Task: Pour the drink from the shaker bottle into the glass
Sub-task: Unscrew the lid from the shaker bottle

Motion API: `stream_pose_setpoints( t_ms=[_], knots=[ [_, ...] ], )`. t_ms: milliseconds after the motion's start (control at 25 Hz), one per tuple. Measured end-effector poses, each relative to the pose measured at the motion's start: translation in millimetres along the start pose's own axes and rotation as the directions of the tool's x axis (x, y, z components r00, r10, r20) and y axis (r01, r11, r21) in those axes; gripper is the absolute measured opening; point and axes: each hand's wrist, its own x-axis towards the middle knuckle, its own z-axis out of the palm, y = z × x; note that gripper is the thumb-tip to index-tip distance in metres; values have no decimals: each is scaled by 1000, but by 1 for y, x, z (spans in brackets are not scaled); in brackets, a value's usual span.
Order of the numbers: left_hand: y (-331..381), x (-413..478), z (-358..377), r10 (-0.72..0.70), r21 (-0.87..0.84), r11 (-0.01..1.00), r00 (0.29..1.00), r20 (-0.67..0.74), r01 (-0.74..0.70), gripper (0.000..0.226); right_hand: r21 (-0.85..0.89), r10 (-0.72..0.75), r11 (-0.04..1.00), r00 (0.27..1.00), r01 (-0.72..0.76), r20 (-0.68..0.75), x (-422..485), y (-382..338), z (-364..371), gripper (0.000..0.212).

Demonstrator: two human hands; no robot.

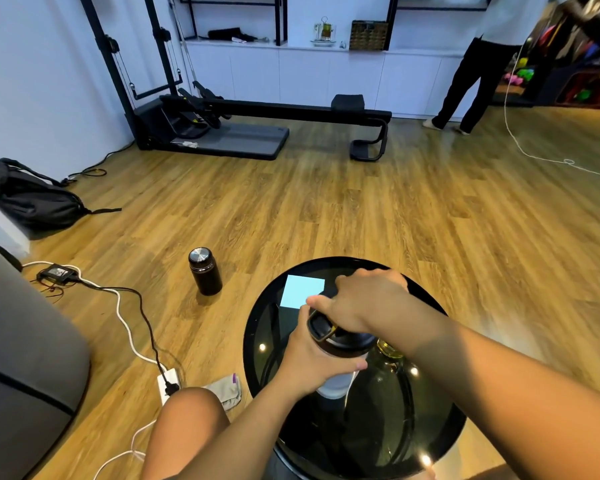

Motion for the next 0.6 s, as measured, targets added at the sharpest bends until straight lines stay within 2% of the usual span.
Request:
stream_pose_setpoints(
  t_ms=[160,280,360,440,520,560,600],
  knots=[
    [0,-1,-1,-4,-10,1000,999,41,5,100,124,-254,959,967,253,-5,-5,-2,-3,60],
    [2,0,-3,6,15,1000,995,100,-8,97,102,-508,851,857,515,-87,-13,-15,16,23],
    [2,1,-1,-14,17,1000,995,100,12,95,229,-553,784,817,577,-164,-17,-12,22,27],
    [2,1,0,-20,-7,1000,999,48,20,96,338,-425,815,881,472,-207,-10,0,13,52],
    [2,-1,1,-6,4,1000,1000,-3,6,102,199,-182,955,965,219,-189,-4,10,4,71],
    [2,-1,0,-10,8,1000,1000,-12,10,104,132,-90,985,985,110,-145,0,10,5,76],
    [1,-1,0,-13,9,1000,1000,-14,13,106,110,-51,992,994,62,-98,3,7,7,77]
  ],
)
